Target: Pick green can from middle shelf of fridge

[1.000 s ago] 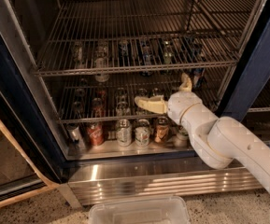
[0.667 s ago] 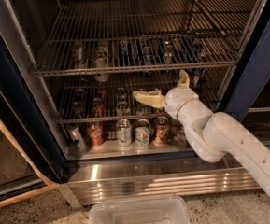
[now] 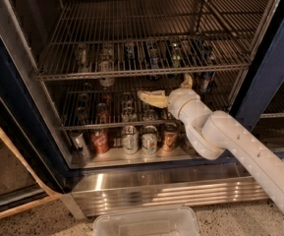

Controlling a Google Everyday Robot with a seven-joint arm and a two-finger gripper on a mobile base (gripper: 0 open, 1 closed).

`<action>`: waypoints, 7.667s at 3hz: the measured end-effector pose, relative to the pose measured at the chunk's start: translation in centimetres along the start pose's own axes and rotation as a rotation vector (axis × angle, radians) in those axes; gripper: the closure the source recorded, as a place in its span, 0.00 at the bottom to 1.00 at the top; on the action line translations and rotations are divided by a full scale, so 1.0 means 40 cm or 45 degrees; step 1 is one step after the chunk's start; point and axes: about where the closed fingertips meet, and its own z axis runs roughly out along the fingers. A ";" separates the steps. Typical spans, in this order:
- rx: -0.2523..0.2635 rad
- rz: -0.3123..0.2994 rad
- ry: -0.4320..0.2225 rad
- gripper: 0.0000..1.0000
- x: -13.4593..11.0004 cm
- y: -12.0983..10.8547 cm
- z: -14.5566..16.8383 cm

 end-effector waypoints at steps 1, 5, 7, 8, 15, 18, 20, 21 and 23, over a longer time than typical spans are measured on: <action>0.024 -0.021 -0.022 0.00 -0.014 -0.020 0.030; 0.165 -0.038 0.095 0.22 0.054 -0.136 0.107; 0.274 -0.011 0.116 0.20 0.085 -0.209 0.111; 0.303 -0.014 0.100 0.20 0.082 -0.234 0.135; 0.382 -0.057 0.098 0.26 0.092 -0.310 0.208; 0.380 0.006 0.024 0.30 0.090 -0.210 0.098; 0.375 0.005 0.022 0.15 0.088 -0.203 0.098; 0.375 0.005 0.022 0.21 0.088 -0.203 0.098; 0.380 -0.001 0.014 0.27 0.086 -0.209 0.108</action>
Offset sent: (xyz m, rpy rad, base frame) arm 0.0486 -0.0176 0.0052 -0.0308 -0.0313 -0.0791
